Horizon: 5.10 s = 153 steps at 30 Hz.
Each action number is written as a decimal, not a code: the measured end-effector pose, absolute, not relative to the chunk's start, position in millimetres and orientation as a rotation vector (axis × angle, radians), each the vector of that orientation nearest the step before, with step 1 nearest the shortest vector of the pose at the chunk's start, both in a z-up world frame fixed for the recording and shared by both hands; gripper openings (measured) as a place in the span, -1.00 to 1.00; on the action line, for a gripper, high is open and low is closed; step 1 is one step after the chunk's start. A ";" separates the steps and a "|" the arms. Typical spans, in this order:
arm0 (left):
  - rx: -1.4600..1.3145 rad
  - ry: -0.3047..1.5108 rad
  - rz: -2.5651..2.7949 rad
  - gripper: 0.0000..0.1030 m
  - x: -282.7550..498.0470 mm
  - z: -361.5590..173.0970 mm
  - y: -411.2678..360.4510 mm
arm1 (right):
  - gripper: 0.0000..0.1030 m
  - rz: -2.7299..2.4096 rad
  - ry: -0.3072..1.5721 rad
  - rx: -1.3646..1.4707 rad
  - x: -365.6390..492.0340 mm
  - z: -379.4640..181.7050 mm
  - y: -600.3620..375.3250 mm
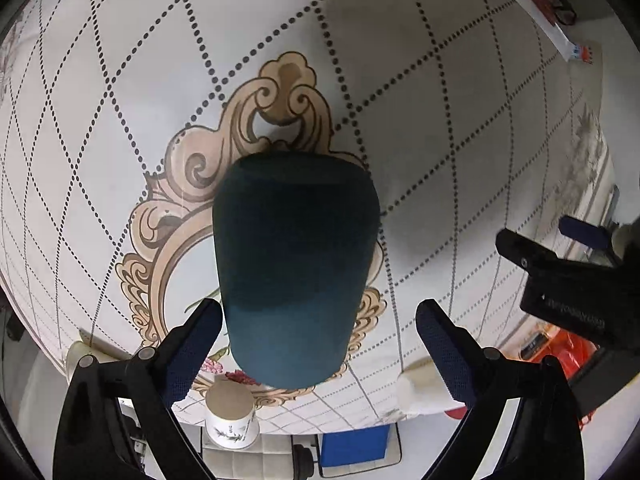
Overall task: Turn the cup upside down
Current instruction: 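Grasp the inverted green cup's body with the right tool from the left tool, then carry the upside-down green cup with the right tool and lower it onto the cloth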
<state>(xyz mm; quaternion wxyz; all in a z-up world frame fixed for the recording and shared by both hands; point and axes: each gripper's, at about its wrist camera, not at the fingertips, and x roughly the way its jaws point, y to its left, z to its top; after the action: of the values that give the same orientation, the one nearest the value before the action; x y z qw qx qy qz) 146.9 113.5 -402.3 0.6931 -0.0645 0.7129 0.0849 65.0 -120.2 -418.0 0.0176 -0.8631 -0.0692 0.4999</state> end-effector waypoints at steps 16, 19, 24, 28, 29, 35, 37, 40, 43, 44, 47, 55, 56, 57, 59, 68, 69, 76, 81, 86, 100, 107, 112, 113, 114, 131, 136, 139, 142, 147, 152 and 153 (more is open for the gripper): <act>-0.135 1.581 0.164 0.78 150.0 -402.6 125.5 | 0.41 1.572 -0.150 -2.697 40.8 -448.7 -130.7; -0.129 1.580 0.162 0.78 150.9 -401.9 125.0 | 0.40 1.562 -0.122 -2.687 40.1 -452.9 -129.0; -0.119 1.575 0.166 0.78 152.4 -396.8 115.1 | 0.40 1.552 -0.059 -2.657 38.0 -454.0 -118.6; -0.100 1.563 0.168 0.78 154.9 -391.8 111.8 | 0.39 1.511 0.006 -2.616 35.9 -455.8 -109.5; -0.096 1.562 0.168 0.78 155.2 -390.3 112.0 | 0.39 1.500 0.025 -2.601 35.0 -455.3 -105.0; -0.072 1.552 0.164 0.78 165.0 -381.3 103.7 | 0.39 1.420 0.233 -2.511 35.2 -451.8 -87.2; -0.065 1.547 0.160 0.78 168.2 -378.0 99.6 | 0.39 1.388 0.356 -2.462 40.7 -450.7 -78.2; -0.056 1.540 0.155 0.77 172.1 -373.6 93.9 | 0.39 1.342 0.524 -2.385 45.4 -446.6 -66.9; -0.050 1.535 0.149 0.77 165.4 -367.4 81.7 | 0.39 1.281 0.753 -2.267 53.5 -446.7 -60.1; -0.047 1.533 0.146 0.77 165.2 -366.0 78.7 | 0.39 1.267 0.798 -2.241 56.8 -446.7 -60.7; -0.040 1.531 0.138 0.77 164.2 -363.0 70.0 | 0.39 1.202 0.989 -2.124 70.7 -447.8 -57.4; -0.020 1.525 0.119 0.77 158.7 -358.2 54.2 | 0.40 1.005 1.460 -1.701 109.1 -453.0 -52.4; -0.017 1.526 0.117 0.77 158.2 -357.3 51.5 | 0.40 0.978 1.526 -1.631 114.2 -454.3 -52.9; -0.016 1.525 0.117 0.77 156.5 -357.5 48.8 | 0.40 0.951 1.581 -1.565 121.1 -455.2 -53.4; -0.011 1.523 0.117 0.77 154.3 -355.8 43.1 | 0.40 0.905 1.678 -1.434 131.2 -456.6 -55.8; -0.004 1.521 0.112 0.77 148.9 -353.6 26.6 | 0.40 0.703 1.926 -0.986 159.7 -463.9 -66.6; -0.003 1.521 0.111 0.77 150.4 -354.2 24.9 | 0.40 0.669 1.948 -0.944 161.6 -466.3 -69.0; 0.009 1.516 0.099 0.77 145.0 -348.4 9.9 | 0.40 0.542 2.005 -0.768 191.4 -458.6 -104.0; 0.016 1.513 0.089 0.77 143.9 -346.9 5.2 | 0.40 0.522 2.003 -0.758 181.7 -458.3 -108.2; 0.028 1.513 0.083 0.77 140.2 -346.6 -1.4 | 0.41 0.484 2.013 -0.719 173.6 -455.5 -107.2; 0.036 1.506 0.084 0.77 132.2 -347.1 -3.9 | 0.68 0.460 1.984 -0.701 197.5 -454.8 -95.7; 0.042 1.506 0.081 0.77 129.3 -345.7 -1.2 | 0.38 0.475 1.957 -0.691 194.3 -452.0 -93.2; 0.050 1.502 0.068 0.77 131.7 -341.9 -1.0 | 0.38 0.469 1.914 -0.612 192.7 -440.2 -100.8; 0.049 1.504 0.064 0.77 132.2 -341.4 -2.1 | 0.38 0.464 1.899 -0.587 194.7 -435.6 -103.1; 0.046 1.507 0.060 0.77 133.4 -341.7 -1.8 | 0.38 0.464 1.878 -0.567 191.6 -427.9 -109.1; 0.056 1.581 0.018 0.77 163.5 -361.2 4.2 | 0.38 0.172 1.324 -0.040 206.2 -354.9 -185.7; 0.079 1.579 0.007 0.77 165.8 -360.0 -6.2 | 0.38 0.116 1.171 0.007 202.9 -348.4 -194.5; 0.091 1.575 -0.004 0.77 169.4 -359.1 -13.4 | 0.38 0.103 1.137 0.027 198.3 -350.6 -195.9; 0.095 1.575 -0.015 0.77 171.5 -358.3 -18.5 | 0.38 0.100 1.129 0.016 186.1 -351.5 -193.4; 0.101 1.570 -0.035 0.77 165.7 -356.2 -21.7 | 0.38 0.091 1.150 0.009 163.9 -354.6 -192.0; 0.118 1.553 -0.061 0.77 164.8 -351.4 -24.9 | 0.39 0.073 1.170 0.009 151.8 -360.3 -189.5; 0.122 1.549 -0.067 0.77 165.2 -349.3 -24.3 | 0.39 0.066 1.170 0.009 150.1 -360.1 -189.3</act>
<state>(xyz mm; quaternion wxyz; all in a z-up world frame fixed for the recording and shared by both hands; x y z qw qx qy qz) 165.2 -24.3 -349.3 0.7127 0.0550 0.6987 -0.0304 150.1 -189.3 -360.1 -0.8331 -0.0045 -0.5522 -0.0311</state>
